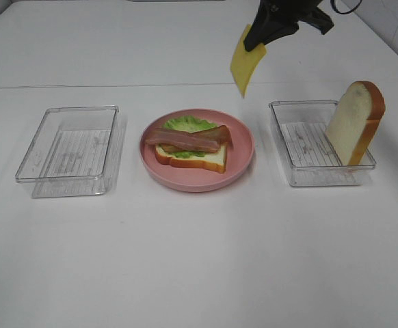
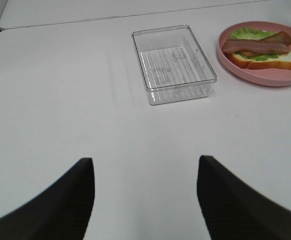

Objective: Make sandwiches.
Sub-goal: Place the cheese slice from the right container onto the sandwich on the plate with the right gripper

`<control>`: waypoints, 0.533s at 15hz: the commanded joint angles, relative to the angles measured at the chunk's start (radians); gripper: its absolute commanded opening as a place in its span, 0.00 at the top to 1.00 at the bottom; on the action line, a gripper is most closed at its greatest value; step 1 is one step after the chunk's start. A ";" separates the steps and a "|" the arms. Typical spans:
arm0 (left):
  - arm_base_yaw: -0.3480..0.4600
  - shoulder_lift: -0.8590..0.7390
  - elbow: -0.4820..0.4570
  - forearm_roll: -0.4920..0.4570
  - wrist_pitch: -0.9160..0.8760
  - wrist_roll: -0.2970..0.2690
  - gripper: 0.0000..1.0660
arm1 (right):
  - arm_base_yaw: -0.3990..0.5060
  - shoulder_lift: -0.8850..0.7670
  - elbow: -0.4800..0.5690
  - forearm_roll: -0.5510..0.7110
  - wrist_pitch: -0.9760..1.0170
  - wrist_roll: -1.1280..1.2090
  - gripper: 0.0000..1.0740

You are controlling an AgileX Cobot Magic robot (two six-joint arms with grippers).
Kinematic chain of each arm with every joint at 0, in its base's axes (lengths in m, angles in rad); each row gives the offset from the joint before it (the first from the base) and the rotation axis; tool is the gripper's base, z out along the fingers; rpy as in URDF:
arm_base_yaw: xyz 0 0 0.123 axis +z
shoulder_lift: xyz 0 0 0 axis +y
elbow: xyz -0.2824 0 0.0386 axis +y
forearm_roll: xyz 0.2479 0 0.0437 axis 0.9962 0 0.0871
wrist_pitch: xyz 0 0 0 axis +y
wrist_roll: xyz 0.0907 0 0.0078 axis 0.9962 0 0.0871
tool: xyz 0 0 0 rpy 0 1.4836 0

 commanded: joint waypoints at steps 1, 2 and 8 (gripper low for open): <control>0.002 -0.020 0.002 -0.003 -0.010 -0.004 0.45 | 0.062 0.032 0.000 0.071 -0.003 -0.029 1.00; 0.002 -0.020 0.002 -0.003 -0.010 -0.004 0.45 | 0.087 0.047 0.000 0.081 -0.017 -0.029 1.00; 0.002 -0.020 0.002 -0.003 -0.010 -0.004 0.45 | 0.183 0.164 0.000 0.150 -0.117 -0.028 1.00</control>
